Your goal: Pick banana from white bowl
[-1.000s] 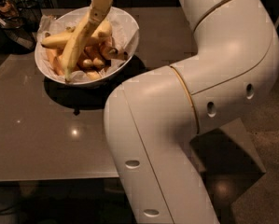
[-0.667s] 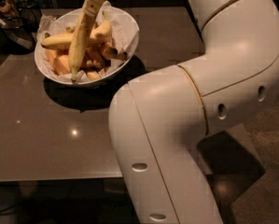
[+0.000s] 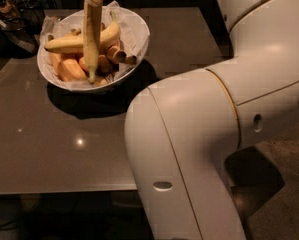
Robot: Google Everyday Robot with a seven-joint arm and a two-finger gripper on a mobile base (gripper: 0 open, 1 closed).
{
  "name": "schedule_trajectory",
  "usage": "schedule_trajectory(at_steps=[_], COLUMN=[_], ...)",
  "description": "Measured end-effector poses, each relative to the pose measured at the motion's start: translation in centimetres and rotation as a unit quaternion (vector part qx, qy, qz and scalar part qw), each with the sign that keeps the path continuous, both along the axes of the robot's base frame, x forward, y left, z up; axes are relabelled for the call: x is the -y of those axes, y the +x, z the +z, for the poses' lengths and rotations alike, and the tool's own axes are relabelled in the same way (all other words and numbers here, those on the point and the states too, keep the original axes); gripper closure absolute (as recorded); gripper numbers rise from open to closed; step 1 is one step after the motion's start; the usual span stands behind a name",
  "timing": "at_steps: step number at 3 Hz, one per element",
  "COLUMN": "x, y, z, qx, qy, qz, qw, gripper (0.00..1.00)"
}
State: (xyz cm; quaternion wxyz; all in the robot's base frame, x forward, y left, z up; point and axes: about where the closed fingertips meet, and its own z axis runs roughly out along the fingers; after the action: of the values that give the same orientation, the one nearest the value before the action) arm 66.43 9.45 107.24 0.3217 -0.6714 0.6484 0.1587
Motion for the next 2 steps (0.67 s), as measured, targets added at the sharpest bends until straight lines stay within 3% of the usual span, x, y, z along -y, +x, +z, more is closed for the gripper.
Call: schedule_trajectory(at_steps=[2], x=[-1.6], y=[-0.6], z=[1.2], qx=[0.010], qy=[0.005], qz=[0.011], qw=[0.9999], gripper=[1.00])
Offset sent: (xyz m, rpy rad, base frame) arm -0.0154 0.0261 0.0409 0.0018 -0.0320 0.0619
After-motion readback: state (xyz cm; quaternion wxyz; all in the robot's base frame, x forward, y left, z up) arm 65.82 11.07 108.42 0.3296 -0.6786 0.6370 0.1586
